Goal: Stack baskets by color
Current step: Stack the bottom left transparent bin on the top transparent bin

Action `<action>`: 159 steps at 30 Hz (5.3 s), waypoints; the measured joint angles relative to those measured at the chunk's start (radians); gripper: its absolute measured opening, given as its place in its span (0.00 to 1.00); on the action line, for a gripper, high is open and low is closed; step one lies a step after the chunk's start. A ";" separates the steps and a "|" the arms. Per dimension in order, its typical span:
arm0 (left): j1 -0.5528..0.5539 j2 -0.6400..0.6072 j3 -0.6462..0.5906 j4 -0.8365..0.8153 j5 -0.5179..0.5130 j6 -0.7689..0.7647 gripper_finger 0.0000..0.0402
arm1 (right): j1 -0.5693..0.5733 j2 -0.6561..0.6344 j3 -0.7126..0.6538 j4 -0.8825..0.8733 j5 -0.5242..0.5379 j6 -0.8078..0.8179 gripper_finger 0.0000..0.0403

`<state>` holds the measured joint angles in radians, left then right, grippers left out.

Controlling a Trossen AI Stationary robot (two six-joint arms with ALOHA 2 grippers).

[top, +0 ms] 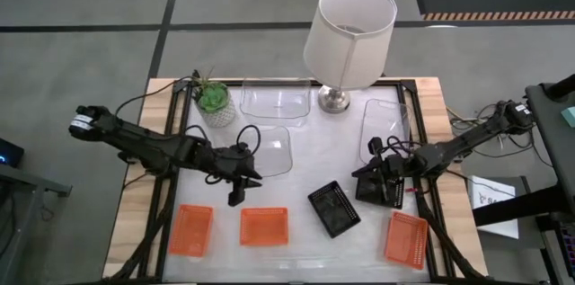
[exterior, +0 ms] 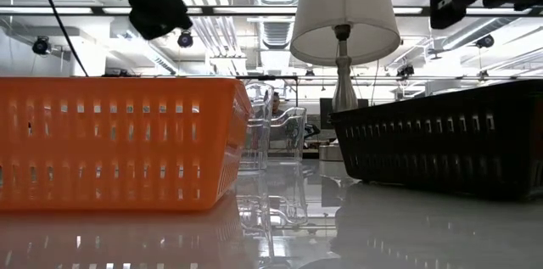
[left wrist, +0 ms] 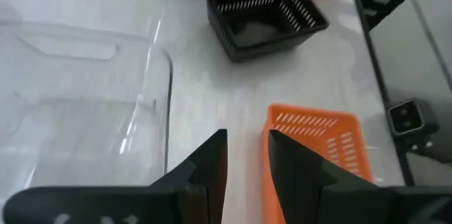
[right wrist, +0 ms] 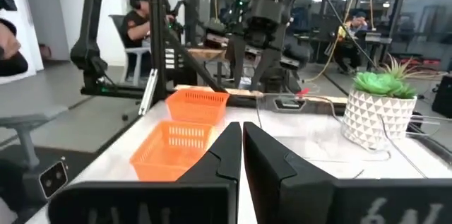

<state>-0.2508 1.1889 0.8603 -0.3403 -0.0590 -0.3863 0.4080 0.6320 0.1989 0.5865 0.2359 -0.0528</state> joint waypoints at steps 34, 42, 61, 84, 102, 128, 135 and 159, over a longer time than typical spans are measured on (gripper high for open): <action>-0.070 0.194 0.097 -0.132 -0.177 0.051 0.36 | 0.000 0.206 0.221 0.053 -0.027 -0.306 0.02; -0.040 0.190 0.085 -0.193 -0.165 0.052 0.43 | 0.000 0.186 0.221 -0.005 -0.026 -0.314 0.02; -0.030 0.331 0.072 -0.183 -0.238 0.079 0.51 | -0.001 0.187 0.220 -0.054 -0.026 -0.288 0.02; -0.043 0.268 0.129 -0.211 -0.219 0.145 0.00 | 0.000 0.187 0.220 -0.065 -0.026 -0.258 0.02; -0.082 0.215 0.310 -0.362 -0.272 0.303 0.00 | 0.000 0.187 0.220 -0.081 -0.026 -0.243 0.02; -0.100 0.198 0.407 -0.360 -0.565 0.744 0.00 | 0.000 0.187 0.220 -0.087 -0.026 -0.235 0.02; -0.057 0.198 0.387 -0.360 -0.572 0.770 0.00 | 0.000 0.187 0.220 -0.087 -0.026 -0.235 0.02; 0.280 0.198 0.342 -0.233 -0.418 0.949 0.00 | 0.000 0.089 0.220 -0.195 -0.026 -0.256 0.02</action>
<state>0.0290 1.3869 1.2019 -0.5737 -0.4767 0.5631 0.4076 0.7212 0.4187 0.3913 0.2104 -0.3087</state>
